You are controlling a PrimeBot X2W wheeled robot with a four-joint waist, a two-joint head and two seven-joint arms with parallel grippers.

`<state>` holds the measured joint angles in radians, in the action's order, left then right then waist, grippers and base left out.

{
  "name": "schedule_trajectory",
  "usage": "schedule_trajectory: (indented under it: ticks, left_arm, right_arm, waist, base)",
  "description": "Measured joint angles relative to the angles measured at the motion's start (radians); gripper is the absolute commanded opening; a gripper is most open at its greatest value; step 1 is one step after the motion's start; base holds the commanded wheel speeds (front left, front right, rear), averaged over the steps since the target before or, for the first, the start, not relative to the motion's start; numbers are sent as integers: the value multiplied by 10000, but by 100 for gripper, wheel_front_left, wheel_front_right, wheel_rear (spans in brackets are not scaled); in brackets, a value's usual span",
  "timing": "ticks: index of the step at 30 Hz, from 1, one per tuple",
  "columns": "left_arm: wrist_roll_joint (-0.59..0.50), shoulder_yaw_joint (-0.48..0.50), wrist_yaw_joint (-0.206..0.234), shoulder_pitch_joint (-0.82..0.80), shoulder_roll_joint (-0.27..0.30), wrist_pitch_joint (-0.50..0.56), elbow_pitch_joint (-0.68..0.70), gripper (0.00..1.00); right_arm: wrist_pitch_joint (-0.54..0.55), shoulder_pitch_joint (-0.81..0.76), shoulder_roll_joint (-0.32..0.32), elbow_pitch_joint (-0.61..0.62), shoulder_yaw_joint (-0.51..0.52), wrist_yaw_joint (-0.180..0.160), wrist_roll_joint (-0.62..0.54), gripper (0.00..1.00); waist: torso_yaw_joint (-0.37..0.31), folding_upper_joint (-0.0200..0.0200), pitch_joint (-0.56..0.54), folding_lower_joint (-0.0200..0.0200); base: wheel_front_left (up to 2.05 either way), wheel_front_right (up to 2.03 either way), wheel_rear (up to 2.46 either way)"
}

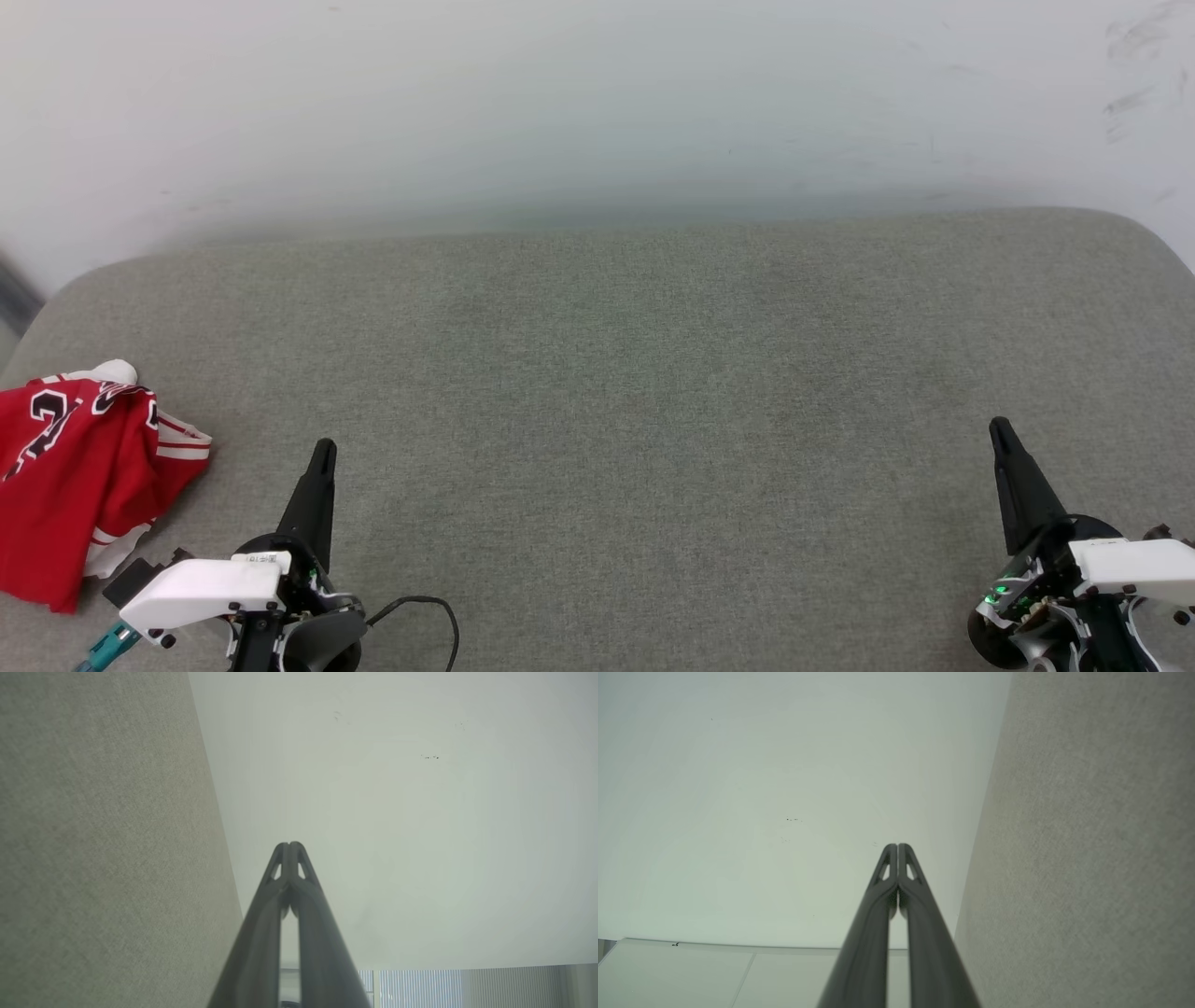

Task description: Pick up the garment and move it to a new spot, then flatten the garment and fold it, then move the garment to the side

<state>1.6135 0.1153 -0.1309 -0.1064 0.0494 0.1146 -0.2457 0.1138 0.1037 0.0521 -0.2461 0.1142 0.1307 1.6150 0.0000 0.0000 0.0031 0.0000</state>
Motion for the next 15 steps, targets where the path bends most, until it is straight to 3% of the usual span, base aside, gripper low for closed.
schedule_trajectory:
  ticks: [12, 13, 15]
  left_arm:
    - [0, 0, 0, 0, 0, 0, 0, 0]
    - [2, -8, 0, 14, -2, -2, -38, 100]
    - [2, -17, 2, 161, -21, -4, -199, 100]
  right_arm:
    - [0, 0, 0, 0, 0, 0, 0, 0]
    - [0, -20, -2, -33, -2, 2, 4, 100]
    - [0, -177, -12, -203, -10, -2, 4, 100]
  waist:
    - [0, 0, 0, 0]
    - [0, 0, -1, 0]
    - [0, 0, 0, 0]
  base:
    - [0, 0, 0]
    - [0, 0, 0]
    - [0, 0, 0]
